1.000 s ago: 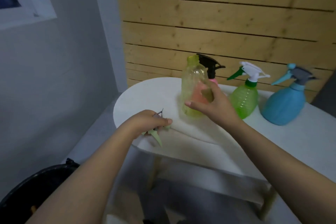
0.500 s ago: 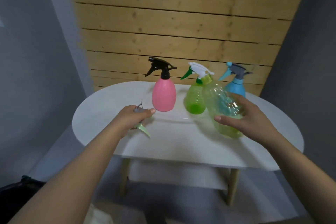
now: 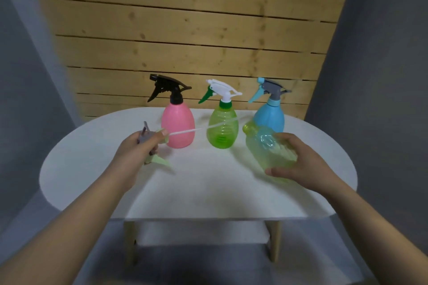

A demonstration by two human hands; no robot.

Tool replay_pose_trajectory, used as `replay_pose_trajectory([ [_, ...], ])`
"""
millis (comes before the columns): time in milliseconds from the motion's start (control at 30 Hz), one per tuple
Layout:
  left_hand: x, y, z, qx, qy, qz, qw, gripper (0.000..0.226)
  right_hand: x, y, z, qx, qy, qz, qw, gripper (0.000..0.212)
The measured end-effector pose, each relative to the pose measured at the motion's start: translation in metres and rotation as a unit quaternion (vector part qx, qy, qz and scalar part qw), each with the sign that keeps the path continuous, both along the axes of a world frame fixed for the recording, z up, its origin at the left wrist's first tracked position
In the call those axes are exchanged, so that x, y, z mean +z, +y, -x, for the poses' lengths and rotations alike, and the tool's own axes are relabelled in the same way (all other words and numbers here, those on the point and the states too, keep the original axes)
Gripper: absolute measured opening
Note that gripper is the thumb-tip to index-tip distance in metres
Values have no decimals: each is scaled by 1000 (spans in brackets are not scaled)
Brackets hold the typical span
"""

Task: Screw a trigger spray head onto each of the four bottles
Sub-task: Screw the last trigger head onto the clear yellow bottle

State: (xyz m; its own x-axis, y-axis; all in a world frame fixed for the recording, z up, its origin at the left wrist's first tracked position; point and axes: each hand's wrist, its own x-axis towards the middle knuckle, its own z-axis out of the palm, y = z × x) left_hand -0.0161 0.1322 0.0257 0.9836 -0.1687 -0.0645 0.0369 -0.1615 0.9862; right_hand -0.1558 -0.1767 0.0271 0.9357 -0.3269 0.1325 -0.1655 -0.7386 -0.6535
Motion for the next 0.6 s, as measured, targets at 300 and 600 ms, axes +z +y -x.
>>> replay_pose_trajectory([
  [300,-4,0,-2,11,-16,-10,1000,32,-2,-6,-3,-35,-10,6,999,87],
  [600,-7,3,-4,18,-61,-47,997,26,-1,-9,1,-50,-25,55,997,86],
])
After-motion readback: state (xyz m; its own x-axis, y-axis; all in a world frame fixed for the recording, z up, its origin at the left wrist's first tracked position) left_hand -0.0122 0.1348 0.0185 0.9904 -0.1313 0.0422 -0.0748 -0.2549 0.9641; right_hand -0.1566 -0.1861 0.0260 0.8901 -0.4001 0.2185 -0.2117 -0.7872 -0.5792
